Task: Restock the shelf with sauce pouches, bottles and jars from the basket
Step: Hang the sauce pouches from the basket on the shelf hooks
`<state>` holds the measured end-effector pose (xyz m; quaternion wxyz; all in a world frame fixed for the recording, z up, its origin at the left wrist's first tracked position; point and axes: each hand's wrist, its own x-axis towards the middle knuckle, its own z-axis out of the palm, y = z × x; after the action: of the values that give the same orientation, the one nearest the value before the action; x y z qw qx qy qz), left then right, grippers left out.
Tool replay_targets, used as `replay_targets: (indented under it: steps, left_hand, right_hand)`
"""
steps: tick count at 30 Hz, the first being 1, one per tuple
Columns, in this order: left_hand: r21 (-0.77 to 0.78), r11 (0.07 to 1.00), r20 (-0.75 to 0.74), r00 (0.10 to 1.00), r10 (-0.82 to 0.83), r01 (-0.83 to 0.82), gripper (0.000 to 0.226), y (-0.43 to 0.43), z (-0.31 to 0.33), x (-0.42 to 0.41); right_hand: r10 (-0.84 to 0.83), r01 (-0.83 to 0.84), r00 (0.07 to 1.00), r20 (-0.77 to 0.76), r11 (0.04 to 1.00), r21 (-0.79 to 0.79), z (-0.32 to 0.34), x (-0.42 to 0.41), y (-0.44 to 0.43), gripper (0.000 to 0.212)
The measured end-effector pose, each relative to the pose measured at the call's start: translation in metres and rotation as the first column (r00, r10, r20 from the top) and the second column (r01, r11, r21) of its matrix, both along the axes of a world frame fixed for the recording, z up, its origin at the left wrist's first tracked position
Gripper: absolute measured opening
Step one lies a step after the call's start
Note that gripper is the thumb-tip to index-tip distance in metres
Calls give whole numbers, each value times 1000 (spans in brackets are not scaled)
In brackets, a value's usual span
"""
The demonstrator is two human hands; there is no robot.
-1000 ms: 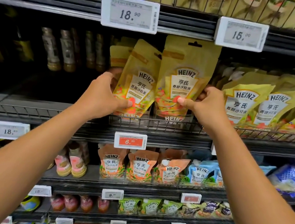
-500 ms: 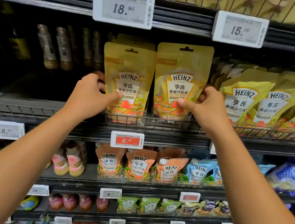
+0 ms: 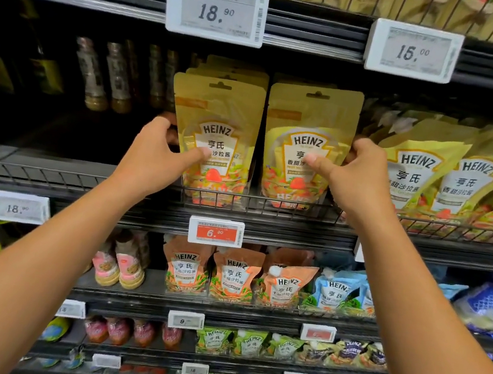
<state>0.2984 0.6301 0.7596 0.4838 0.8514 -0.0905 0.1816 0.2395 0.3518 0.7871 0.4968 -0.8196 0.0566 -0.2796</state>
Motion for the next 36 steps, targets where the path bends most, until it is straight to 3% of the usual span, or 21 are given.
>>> replay_targets:
  steps: [3, 7, 14, 18, 22, 28, 36]
  left_hand:
    - [-13, 1000, 1, 1000, -4, 4, 42, -2, 1, -1]
    - [-31, 1000, 1, 1000, 2, -2, 41, -3, 0, -4]
    - [-73, 997, 85, 995, 43, -37, 50, -3, -15, -19]
    - [-154, 984, 251, 960, 125, -88, 48, -4, -27, -45]
    - [-218, 968, 354, 934, -40, 124, 32, -11, -34, -79]
    - [-258, 867, 106, 905, -412, 426, 28, -16, -56, -103]
    - [-328, 739, -158, 737, -657, 588, 21, -50, -104, -136]
  right_hand:
    - [-13, 11, 997, -79, 1000, -21, -5, 5, -3, 26]
    - [-42, 40, 991, -124, 999, -21, -6, 12, -3, 46]
    - [-118, 117, 992, 54, 993, 22, -21, -10, 8, 72]
    - [-160, 156, 980, 120, 987, 39, -38, -34, 19, 61]
    - [-223, 224, 959, 177, 974, 11, -58, -60, 33, 36]
    - [-162, 157, 986, 22, 973, 170, -88, -101, 52, 10]
    - [-272, 300, 952, -137, 916, 265, -128, -202, 60, 13]
